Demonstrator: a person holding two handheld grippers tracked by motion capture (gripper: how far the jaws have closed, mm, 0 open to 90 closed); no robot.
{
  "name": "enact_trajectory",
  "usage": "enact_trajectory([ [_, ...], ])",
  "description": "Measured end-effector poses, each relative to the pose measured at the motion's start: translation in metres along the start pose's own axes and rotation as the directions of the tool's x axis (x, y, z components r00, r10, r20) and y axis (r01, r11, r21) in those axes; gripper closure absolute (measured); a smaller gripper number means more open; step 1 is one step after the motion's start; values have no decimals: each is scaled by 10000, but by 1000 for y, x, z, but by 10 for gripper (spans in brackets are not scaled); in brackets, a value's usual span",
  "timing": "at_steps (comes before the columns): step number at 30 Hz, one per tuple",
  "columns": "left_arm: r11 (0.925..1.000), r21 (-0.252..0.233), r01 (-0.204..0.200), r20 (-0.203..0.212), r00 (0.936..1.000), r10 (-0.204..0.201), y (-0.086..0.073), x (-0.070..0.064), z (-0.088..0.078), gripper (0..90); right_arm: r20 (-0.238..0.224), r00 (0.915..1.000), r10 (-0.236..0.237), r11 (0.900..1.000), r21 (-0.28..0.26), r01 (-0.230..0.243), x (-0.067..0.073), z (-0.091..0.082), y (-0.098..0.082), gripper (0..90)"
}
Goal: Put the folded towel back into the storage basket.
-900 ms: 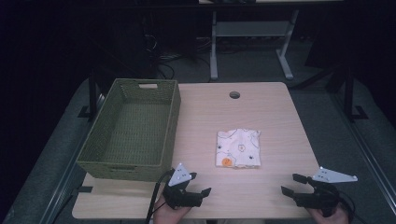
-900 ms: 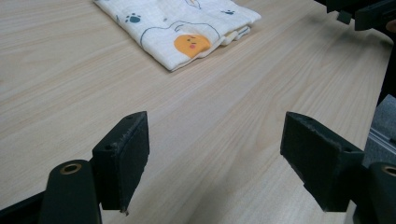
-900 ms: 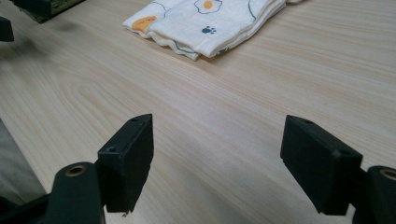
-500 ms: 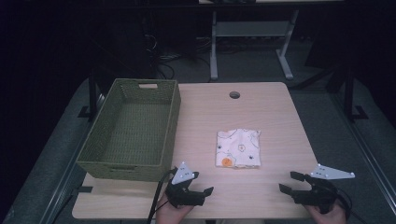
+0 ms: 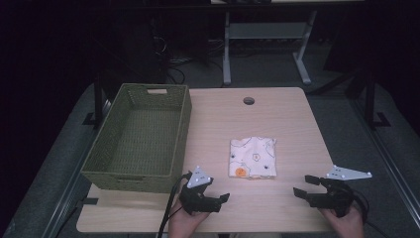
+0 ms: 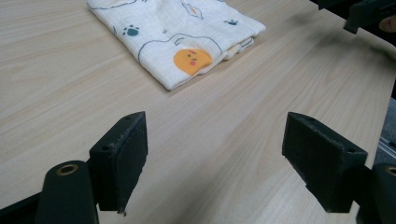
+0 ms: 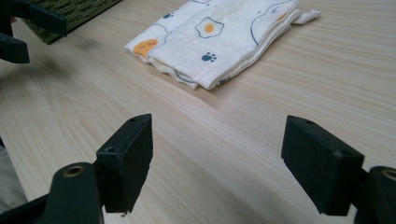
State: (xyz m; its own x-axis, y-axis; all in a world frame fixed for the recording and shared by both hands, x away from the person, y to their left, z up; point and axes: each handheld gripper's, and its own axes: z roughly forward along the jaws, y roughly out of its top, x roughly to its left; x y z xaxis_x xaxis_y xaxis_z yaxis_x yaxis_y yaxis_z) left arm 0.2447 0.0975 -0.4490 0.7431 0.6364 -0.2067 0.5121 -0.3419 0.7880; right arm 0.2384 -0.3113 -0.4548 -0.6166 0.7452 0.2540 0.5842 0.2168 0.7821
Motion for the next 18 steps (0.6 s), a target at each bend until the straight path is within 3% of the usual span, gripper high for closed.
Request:
enact_trajectory([
  [12,9999,38,117,84,9999,-117,15,4,11,220,-79,10000,-61,9997,254,63,-2,10,16,234],
  [18,9998,157,155,45,9999,-155,23,6,20,216,-55,9998,-181,9983,547,184,-4,22,29,229],
])
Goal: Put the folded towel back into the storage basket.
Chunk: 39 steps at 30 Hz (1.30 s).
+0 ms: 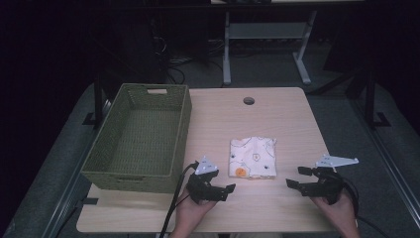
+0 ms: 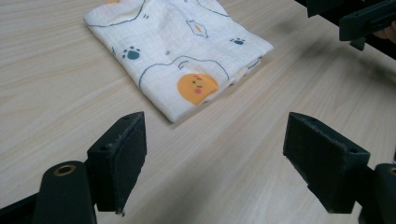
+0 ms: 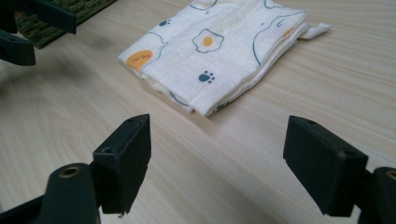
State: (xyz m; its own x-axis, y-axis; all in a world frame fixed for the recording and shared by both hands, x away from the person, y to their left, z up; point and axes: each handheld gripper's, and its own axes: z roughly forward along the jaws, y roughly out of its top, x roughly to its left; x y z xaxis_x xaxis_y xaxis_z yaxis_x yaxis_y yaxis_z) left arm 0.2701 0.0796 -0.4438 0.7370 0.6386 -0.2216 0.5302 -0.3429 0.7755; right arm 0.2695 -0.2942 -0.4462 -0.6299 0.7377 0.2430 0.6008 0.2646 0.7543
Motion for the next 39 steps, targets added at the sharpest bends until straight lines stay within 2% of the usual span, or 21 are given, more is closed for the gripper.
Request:
enact_trajectory([
  [10,9999,100,3,-59,10000,-3,16,2,10,215,-22,10000,53,9997,258,-52,-3,9,18,232],
  [15,9996,186,-219,-69,9997,220,25,-1,16,214,-76,9999,79,9994,351,-76,-8,11,28,232],
  [27,9986,311,-437,-108,9990,441,46,-3,26,214,-128,9997,228,9981,575,-221,-14,16,45,232],
  [36,9984,545,-119,-297,9995,135,54,5,40,215,-215,9986,477,9976,504,-465,-22,21,55,237],
  [39,9980,630,46,-454,9990,-17,55,10,44,215,-206,9979,608,9959,691,-592,-26,27,56,237],
])
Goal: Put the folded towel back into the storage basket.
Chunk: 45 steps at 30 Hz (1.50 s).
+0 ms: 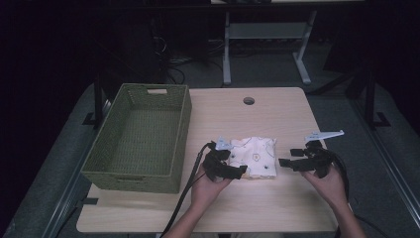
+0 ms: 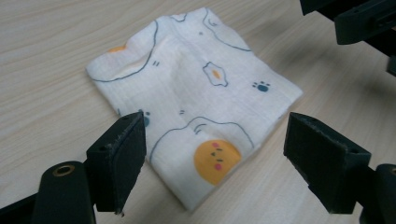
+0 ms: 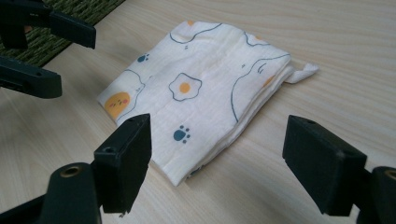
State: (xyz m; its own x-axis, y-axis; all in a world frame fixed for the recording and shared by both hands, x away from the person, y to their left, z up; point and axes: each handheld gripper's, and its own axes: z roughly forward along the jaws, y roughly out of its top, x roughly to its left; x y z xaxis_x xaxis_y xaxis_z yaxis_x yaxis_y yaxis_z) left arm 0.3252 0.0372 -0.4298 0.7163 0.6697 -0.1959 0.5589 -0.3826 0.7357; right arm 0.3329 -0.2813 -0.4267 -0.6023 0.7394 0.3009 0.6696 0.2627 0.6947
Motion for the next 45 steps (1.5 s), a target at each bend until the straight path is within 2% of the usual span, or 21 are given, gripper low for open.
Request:
enact_trajectory([
  [4,9995,121,290,-39,9996,-290,0,6,5,217,-21,9999,164,9998,82,-164,-3,6,2,237],
  [12,9981,426,450,-381,9983,-434,3,11,16,224,-11,9996,285,9989,379,-285,-5,21,11,241],
  [15,9970,570,529,-474,9976,-503,7,14,22,232,-5,9993,362,9989,310,-361,-8,28,15,263],
  [16,9964,606,598,-457,9973,-571,8,15,24,234,-17,9988,498,9973,544,-496,-10,34,17,262],
  [22,9925,867,861,-379,9958,-831,9,19,35,253,86,9983,579,9965,598,-583,-12,44,27,287],
  [23,9925,867,861,-379,9958,-831,9,19,35,254,86,9983,579,9965,598,-583,-12,44,27,287],
  [24,9913,992,868,-491,9954,-823,10,20,38,256,133,9968,784,9930,880,-793,-14,50,30,284],
  [28,9885,1250,849,-665,9948,-770,10,20,42,284,204,9966,804,9926,901,-819,-16,56,32,294],
  [33,9843,1539,868,-761,9942,-758,9,23,46,319,553,9960,709,9889,1268,-774,-14,66,35,328],
  [37,9839,1680,602,-878,9951,-459,8,22,48,347,736,9952,641,9870,1425,-741,-14,71,34,372],
  [39,9844,1723,343,-1074,9941,-159,9,19,49,374,859,9943,636,9852,1538,-763,-14,73,34,401],
  [40,9844,1723,343,-1074,9941,-159,9,19,49,390,859,9943,636,9852,1538,-763,-14,73,34,401],
  [43,9825,1858,-83,-1399,9896,348,10,16,51,423,1129,9927,425,9836,1696,-614,-12,76,33,441],
  [45,9824,1859,-153,-1450,9885,428,10,14,52,434,1173,9925,329,9833,1741,-532,-12,77,33,448],
])
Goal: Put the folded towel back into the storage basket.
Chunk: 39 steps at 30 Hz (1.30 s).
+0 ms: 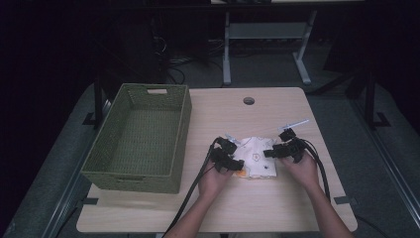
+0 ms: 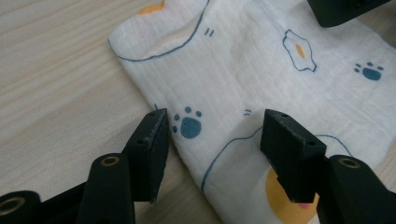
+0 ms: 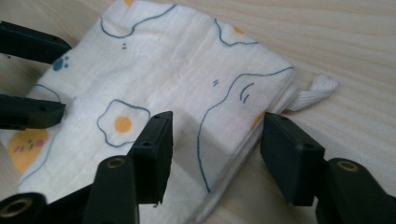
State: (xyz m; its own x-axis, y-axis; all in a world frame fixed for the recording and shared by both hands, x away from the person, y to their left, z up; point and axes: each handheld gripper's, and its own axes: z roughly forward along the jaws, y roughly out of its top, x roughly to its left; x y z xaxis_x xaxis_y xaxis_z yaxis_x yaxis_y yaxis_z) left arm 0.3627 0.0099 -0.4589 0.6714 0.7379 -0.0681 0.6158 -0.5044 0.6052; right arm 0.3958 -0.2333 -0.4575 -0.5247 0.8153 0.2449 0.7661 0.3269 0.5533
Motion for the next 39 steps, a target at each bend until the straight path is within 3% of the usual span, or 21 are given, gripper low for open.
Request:
enact_trajectory([
  [4,9998,8,-188,13,9998,188,1,-2,1,490,506,9983,-292,9995,133,285,6,2,0,491],
  [8,9997,6,-246,185,9995,246,2,-3,1,573,1182,9903,-729,9969,370,689,14,4,2,569],
  [12,9996,-4,-272,399,9988,272,3,-2,1,635,1239,9901,-666,9974,364,625,16,5,3,622],
  [15,9998,33,-210,696,9974,207,3,0,2,722,1004,9933,-571,9979,349,538,17,6,4,738],
  [16,9998,33,-210,696,9974,207,3,0,2,738,1004,9933,-571,9979,349,538,17,6,4,738],
  [19,10000,39,74,970,9953,-78,3,4,2,769,365,9993,-54,9996,262,44,11,6,3,818],
  [25,9991,-41,423,1251,9913,-414,2,7,3,803,-414,9973,612,9981,132,-607,1,5,0,840],
  [26,9990,-26,454,1288,9907,-447,2,8,3,809,-717,9945,764,9971,116,-757,-3,5,-1,845],
  [30,9989,14,464,1290,9906,-462,2,9,2,813,-1063,9889,1039,9946,32,-1042,-6,5,-3,847],
  [39,9985,153,535,1342,9894,-550,3,11,-3,817,-1351,9858,996,9946,-162,-1027,-5,-3,-1,849],
])
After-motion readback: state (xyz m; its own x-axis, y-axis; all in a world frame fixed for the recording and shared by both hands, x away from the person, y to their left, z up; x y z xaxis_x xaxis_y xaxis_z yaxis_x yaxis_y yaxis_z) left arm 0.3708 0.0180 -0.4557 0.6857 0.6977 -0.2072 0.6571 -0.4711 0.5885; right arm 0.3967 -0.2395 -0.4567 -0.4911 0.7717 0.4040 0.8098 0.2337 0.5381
